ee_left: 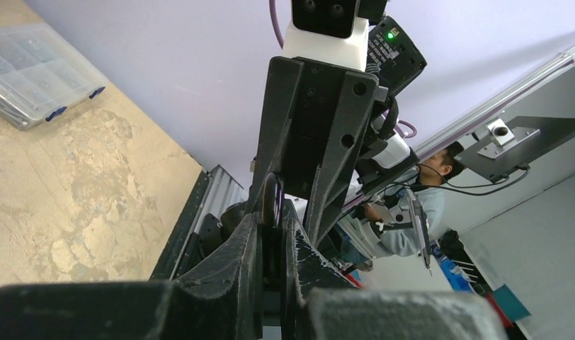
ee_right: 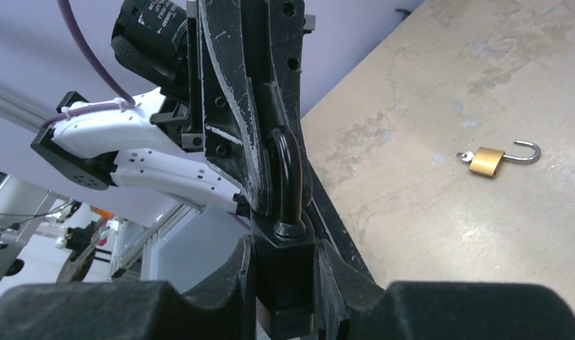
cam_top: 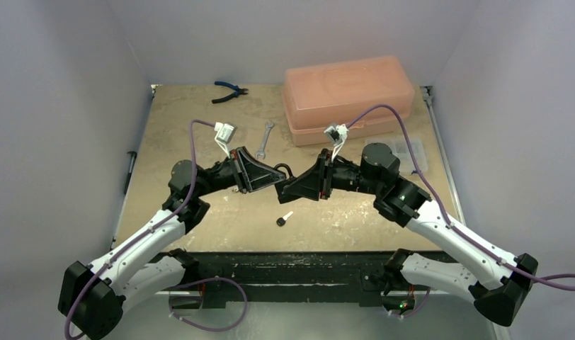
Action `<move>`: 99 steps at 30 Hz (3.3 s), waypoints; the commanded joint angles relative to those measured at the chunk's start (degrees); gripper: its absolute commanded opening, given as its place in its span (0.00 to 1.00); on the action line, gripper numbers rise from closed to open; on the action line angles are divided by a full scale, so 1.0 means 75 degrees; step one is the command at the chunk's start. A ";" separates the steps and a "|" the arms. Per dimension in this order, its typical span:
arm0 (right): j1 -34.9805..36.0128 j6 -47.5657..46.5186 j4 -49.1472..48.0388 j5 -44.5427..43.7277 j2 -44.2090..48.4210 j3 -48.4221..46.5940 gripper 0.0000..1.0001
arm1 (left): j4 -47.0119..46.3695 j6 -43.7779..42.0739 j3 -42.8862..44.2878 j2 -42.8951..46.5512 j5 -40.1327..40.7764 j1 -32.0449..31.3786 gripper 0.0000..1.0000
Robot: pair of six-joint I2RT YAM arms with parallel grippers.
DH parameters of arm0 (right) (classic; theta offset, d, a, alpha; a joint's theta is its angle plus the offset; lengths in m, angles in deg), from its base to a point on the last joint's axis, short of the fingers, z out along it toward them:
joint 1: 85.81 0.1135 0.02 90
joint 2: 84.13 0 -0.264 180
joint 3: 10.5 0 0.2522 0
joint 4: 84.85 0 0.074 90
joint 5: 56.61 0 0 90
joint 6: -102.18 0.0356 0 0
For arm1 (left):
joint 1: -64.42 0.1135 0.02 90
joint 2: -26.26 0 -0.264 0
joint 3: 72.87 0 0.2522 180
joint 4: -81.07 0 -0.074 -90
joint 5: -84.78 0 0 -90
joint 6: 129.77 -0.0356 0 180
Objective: Unlock with the key
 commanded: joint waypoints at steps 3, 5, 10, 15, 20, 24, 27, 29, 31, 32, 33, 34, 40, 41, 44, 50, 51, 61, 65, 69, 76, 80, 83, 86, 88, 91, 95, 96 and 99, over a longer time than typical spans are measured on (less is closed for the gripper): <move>-0.0016 0.0112 -0.0221 -0.0099 -0.0046 -0.0063 0.11 | -0.0818 0.0151 0.0489 -0.0136 0.0130 0.0017 0.00; -0.0015 0.0181 -0.0089 -0.0257 -0.0055 -0.0075 0.04 | -0.0631 0.0029 0.0506 -0.0207 0.0153 0.0017 0.09; -0.0016 0.0619 0.1354 -0.2063 -0.0249 -0.0490 0.00 | 0.1196 -0.1102 0.0821 -0.0126 0.0764 0.0022 0.87; -0.0016 0.1466 0.3122 -0.3905 -0.0701 -0.0987 0.00 | 0.3393 -0.2347 0.1324 0.0070 0.1784 0.0017 0.92; -0.0016 0.2121 0.4098 -0.5077 -0.1093 -0.1252 0.00 | 0.5182 -0.3428 0.1590 0.0563 0.3335 0.0020 0.92; -0.0016 0.2482 0.5108 -0.6087 -0.1668 -0.1748 0.00 | 0.6179 -0.4057 0.1731 0.0971 0.4278 0.0018 0.92; -0.0016 0.2749 0.5684 -0.6537 -0.2168 -0.2100 0.00 | 0.6969 -0.4558 0.1899 0.1128 0.4869 0.0017 0.92; -0.0016 0.2876 0.6089 -0.6764 -0.2636 -0.2341 0.00 | 0.7440 -0.4876 0.1964 0.1237 0.5214 0.0017 0.92; -0.0013 0.3013 0.6442 -0.6999 -0.3024 -0.2553 0.00 | 0.7784 -0.5186 0.1946 0.1376 0.5470 0.0017 0.91; -0.0016 0.3053 0.6574 -0.7100 -0.3227 -0.2650 0.00 | 0.7942 -0.5300 0.1927 0.1471 0.5669 0.0017 0.91; -0.0016 0.3090 0.6666 -0.7182 -0.3408 -0.2732 0.00 | 0.8172 -0.5401 0.1917 0.1570 0.5835 0.0017 0.91; -0.0016 0.3109 0.6723 -0.7254 -0.3590 -0.2791 0.00 | 0.8360 -0.5484 0.1906 0.1660 0.5979 0.0020 0.91; -0.0099 0.3108 0.7081 -0.7645 -0.4559 -0.3200 0.00 | 0.9148 -0.5728 0.1568 0.2517 0.6436 0.0008 0.90; -0.0150 0.3040 0.7055 -0.7636 -0.4706 -0.3273 0.00 | 0.9153 -0.5610 0.1467 0.2696 0.6491 0.0008 0.90; -0.0293 0.2648 0.6730 -0.7502 -0.5078 -0.3332 0.00 | 0.8843 -0.5670 0.1143 0.3172 0.6203 0.0007 0.90; -0.0801 0.1980 0.6269 -0.7309 -0.5682 -0.3442 0.00 | 0.8839 -0.5739 0.1029 0.3431 0.6560 0.0010 0.90; -0.0880 0.1930 0.6221 -0.7303 -0.5770 -0.3463 0.00 | 0.8826 -0.5739 0.1026 0.3449 0.6572 0.0010 0.90; -0.1346 0.1514 0.5602 -0.7103 -0.6288 -0.3458 0.00 | 0.8771 -0.5828 0.0975 0.3543 0.6565 0.0016 0.89; -0.1397 0.1422 0.5481 -0.7040 -0.6483 -0.3475 0.00 | 0.8757 -0.5857 0.0963 0.3556 0.6596 0.0017 0.89; -0.1406 0.1355 0.5348 -0.6963 -0.6632 -0.3419 0.00 | 0.8757 -0.5862 0.0963 0.3555 0.6617 0.0025 0.89; -0.1440 0.1307 0.5345 -0.6794 -0.6819 -0.3427 0.06 | 0.8735 -0.5879 0.0949 0.3600 0.6601 0.0017 0.89; -0.1446 0.1291 0.5299 -0.6695 -0.6797 -0.3391 0.26 | 0.8723 -0.5893 0.0940 0.3614 0.6590 0.0018 0.89; -0.1452 0.1264 0.5310 -0.6661 -0.6797 -0.3425 0.42 | 0.8723 -0.5886 0.0940 0.3629 0.6588 0.0018 0.89; -0.1453 0.1207 0.5310 -0.6629 -0.6785 -0.3454 0.52 | 0.8723 -0.5901 0.0928 0.3637 0.6579 0.0018 0.89; -0.1451 0.1193 0.5309 -0.6593 -0.6775 -0.3464 0.55 | 0.8712 -0.5904 0.0917 0.3640 0.6576 0.0023 0.89; -0.1452 0.1170 0.5287 -0.6537 -0.6751 -0.3466 0.57 | 0.8712 -0.5915 0.0916 0.3638 0.6566 0.0019 0.89; -0.1453 0.1146 0.5321 -0.6517 -0.6690 -0.3491 0.59 | 0.8690 -0.5932 0.0911 0.3649 0.6550 0.0020 0.89; -0.1456 0.1127 0.5311 -0.6514 -0.6646 -0.3485 0.60 | 0.8675 -0.5938 0.0905 0.3649 0.6536 0.0019 0.89; -0.1453 0.1045 0.5257 -0.6507 -0.6416 -0.3434 0.65 | 0.8644 -0.5977 0.0889 0.3672 0.6479 0.0018 0.89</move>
